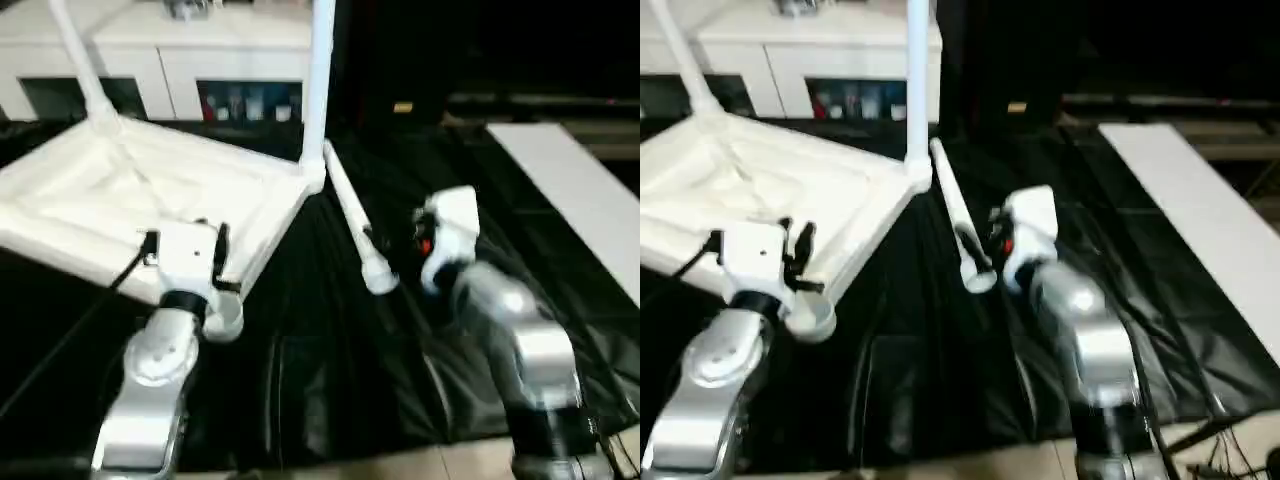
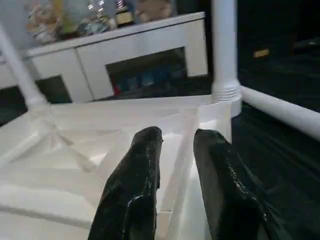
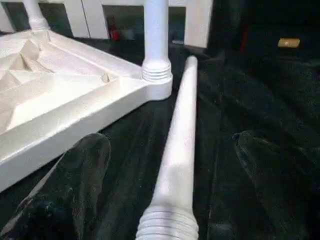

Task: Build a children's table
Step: Move to table

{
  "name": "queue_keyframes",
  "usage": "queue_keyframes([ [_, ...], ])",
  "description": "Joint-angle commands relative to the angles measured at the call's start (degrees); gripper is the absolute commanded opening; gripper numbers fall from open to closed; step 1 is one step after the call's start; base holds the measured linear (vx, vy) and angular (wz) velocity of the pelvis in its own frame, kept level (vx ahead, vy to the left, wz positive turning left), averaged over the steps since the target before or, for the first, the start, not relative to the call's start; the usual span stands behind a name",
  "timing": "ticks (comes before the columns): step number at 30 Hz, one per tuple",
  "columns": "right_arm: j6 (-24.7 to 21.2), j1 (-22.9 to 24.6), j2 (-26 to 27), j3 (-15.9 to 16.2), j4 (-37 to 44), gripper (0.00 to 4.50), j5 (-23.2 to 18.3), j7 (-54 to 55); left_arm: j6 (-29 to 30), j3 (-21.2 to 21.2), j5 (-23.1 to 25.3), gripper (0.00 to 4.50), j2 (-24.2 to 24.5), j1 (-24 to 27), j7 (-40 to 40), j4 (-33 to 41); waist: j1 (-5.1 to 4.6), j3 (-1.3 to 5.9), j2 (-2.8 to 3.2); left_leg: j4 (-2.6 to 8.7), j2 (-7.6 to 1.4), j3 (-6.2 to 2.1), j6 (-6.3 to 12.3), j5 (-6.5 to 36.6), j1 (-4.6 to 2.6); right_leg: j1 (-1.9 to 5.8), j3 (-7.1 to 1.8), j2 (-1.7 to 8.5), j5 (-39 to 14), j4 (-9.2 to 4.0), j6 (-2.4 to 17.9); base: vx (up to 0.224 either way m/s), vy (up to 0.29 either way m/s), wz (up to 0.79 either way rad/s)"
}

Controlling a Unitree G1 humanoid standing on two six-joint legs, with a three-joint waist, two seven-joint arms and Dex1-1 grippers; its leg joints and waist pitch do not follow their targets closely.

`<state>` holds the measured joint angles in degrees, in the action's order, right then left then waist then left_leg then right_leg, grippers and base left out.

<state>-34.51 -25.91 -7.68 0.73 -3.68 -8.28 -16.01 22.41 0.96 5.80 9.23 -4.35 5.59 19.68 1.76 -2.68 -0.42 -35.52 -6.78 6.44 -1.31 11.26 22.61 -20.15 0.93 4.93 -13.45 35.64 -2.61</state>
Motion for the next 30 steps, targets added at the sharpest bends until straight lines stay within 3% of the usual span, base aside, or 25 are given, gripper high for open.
queue_keyframes([
  [1,-0.75,-1.96,-0.95,0.5,-4.16,4.39,0.92,-0.06,-0.06,0.4,-1.42,1.37,0.78,-1.47,2.55,-0.63,-0.67,2.09,0.44,6.03,-4.26,-2.14,-7.6,32.23,-1.96,-0.6,-1.25,3.2,-24.08,-5.53,7.8,-0.106,0.006,-0.04],
  [2,-0.47,-4.28,-1.59,1.04,-7.91,4.39,1.71,-0.14,0.02,0.46,-2.59,1.37,1.64,-2.5,4.54,-1.16,-0.54,2.01,0.42,5.83,-4.19,-2.02,-7.69,32.68,-1.95,-1.07,-1.29,3.41,-25.77,-5.9,7.27,-0.106,0.006,-0.04],
  [3,-0.28,-5.45,-1.77,1.12,-9.72,4.39,2.04,-0.08,0.13,0.47,-3.2,1.37,2.08,-3.02,5.53,-1.45,-0.65,2.16,0.37,6.02,-4.16,-1.95,-7.6,31.9,-1.5,-0.84,-1.18,3.28,-25.3,-5.7,6.92,-0.091,0.009,-0.07],
  [6,0.92,-9.49,-1.9,1.12,-16.03,4.39,2.91,-0.11,1.17,0.53,-4.19,1.37,3.45,-4.24,7.45,-2.15,-0.48,2.59,0.44,6.11,-4.31,-1.49,-6.46,25.54,-0.62,-0.63,-1.2,3.26,-16.6,-4.74,8.66,0.0,0.0,0.0],
  [8,2.68,-12.1,-2.14,1.72,-19.78,4.39,3.83,-0.46,1.63,0.38,-4.19,1.37,3.84,-4.96,7.77,-2.61,-0.49,2.62,0.01,5.91,-4.23,-0.99,-5.78,25.31,-0.74,-0.86,-1.18,3.28,-17.63,-4.8,9.25,0.0,0.0,0.0],
  [11,3.53,-13.15,-2.01,1.99,-21.04,4.39,4.0,-0.88,2.1,0.08,-3.76,1.37,3.6,-5.3,7.06,-2.77,-0.25,2.88,0.08,5.81,-4.42,-0.6,-4.67,22.0,-0.5,-0.83,-1.29,3.37,-15.67,-4.62,9.78,0.0,0.0,0.0],
  [13,6.64,-14.46,-1.74,2.74,-24.75,4.39,4.37,-1.54,2.84,-0.72,-3.17,1.37,2.28,-5.4,4.57,-3.19,-0.13,2.95,0.09,5.77,-4.63,-0.02,-3.52,19.48,-0.45,-0.94,-1.19,3.1,-12.71,-4.44,10.34,0.0,0.0,0.0],
  [14,7.2,-14.86,-1.57,2.7,-25.99,4.39,4.42,-1.5,3.2,-0.89,-3.27,1.37,1.92,-5.35,4.12,-3.24,-0.22,2.93,-0.05,5.62,-4.79,0.37,-3.44,20.41,-0.6,-1.19,-1.2,3.2,-14.52,-4.61,10.73,0.0,0.0,0.0],
  [18,7.91,-18.51,-0.69,-0.05,-34.37,4.39,3.09,-1.34,4.06,0.4,-4.19,1.37,2.37,-5.14,6.05,-2.3,0.06,3.14,-0.14,5.4,-4.95,0.99,-2.92,18.08,-0.63,-1.35,-1.3,3.01,-13.67,-4.49,11.2,0.0,0.0,0.0],
  [19,7.93,-19.73,-0.66,-0.28,-36.75,4.39,3.07,-1.68,3.59,0.79,-4.39,1.37,2.71,-4.93,6.8,-1.81,-0.05,3.32,-0.5,5.33,-4.93,1.03,-2.51,16.86,-0.34,-1.09,-1.17,3.09,-12.28,-4.28,11.76,0.0,0.0,0.0],
  [20,7.96,-20.53,-0.66,-0.32,-38.24,4.39,3.19,-1.9,3.41,0.98,-4.52,1.37,2.92,-4.82,7.27,-1.46,0.25,3.43,-0.27,5.24,-5.01,1.23,-1.86,14.13,-0.33,-0.98,-1.18,2.98,-9.3,-4.02,11.98,0.0,0.0,0.0],
  [21,8.37,-21.78,-0.71,-0.39,-40.36,4.39,3.42,-1.8,3.62,1.36,-4.84,1.37,3.47,-4.61,8.31,-1.06,0.24,3.53,-0.5,5.14,-5.08,1.33,-1.44,12.47,-0.29,-0.94,-1.16,2.92,-7.15,-3.8,12.33,0.0,0.0,0.0],
  [23,9.29,-24.56,-0.73,-0.58,-44.99,4.39,3.57,-2.05,3.63,1.77,-5.87,1.37,4.36,-4.23,10.26,-0.18,0.51,4.21,-0.02,4.67,-5.05,1.59,0.05,7.14,-0.26,-0.66,-0.93,2.74,0.35,-2.88,13.93,0.0,0.0,0.0],
  [24,9.8,-27.0,-0.54,-1.18,-48.81,4.39,3.05,-2.69,3.69,1.92,-7.39,1.37,5.2,-3.92,12.4,1.15,0.44,4.3,-0.1,4.28,-4.91,1.92,1.29,4.24,-0.07,-0.73,-0.86,2.37,5.45,-2.45,14.96,0.0,0.0,0.0],
  [25,9.85,-27.24,-0.51,-1.25,-49.21,4.39,3.01,-2.71,3.77,1.94,-7.56,1.37,5.31,-3.88,12.66,1.32,0.45,4.32,-0.65,4.09,-4.89,2.11,2.64,2.84,0.18,-0.46,-0.81,2.56,7.49,-2.14,16.24,0.0,0.0,0.0],
  [27,10.18,-28.84,-0.36,-1.68,-51.77,4.39,2.87,-2.66,4.6,2.11,-8.65,1.37,6.21,-3.51,14.44,2.65,0.66,4.05,-0.58,4.12,-5.19,2.53,3.95,3.19,-0.06,-0.72,-0.87,2.61,6.64,-2.36,17.08,0.0,0.0,0.0],
  [29,10.75,-30.89,0.27,-2.64,-54.85,4.39,2.04,-3.6,6.01,2.92,-10.82,1.37,7.95,-2.28,17.94,5.25,0.67,3.79,-0.81,4.3,-5.53,2.82,3.64,5.43,-0.3,-0.93,-0.94,2.6,3.62,-2.59,17.15,0.0,0.0,0.0],
  [30,11.06,-32.12,0.61,-3.05,-56.96,4.39,1.77,-4.73,6.87,3.26,-11.97,1.37,8.83,-1.54,19.62,6.63,0.73,3.56,-0.62,4.61,-5.59,2.83,2.76,7.63,-0.43,-1.12,-0.9,2.39,0.47,-2.79,16.64,0.0,0.0,0.0],
])
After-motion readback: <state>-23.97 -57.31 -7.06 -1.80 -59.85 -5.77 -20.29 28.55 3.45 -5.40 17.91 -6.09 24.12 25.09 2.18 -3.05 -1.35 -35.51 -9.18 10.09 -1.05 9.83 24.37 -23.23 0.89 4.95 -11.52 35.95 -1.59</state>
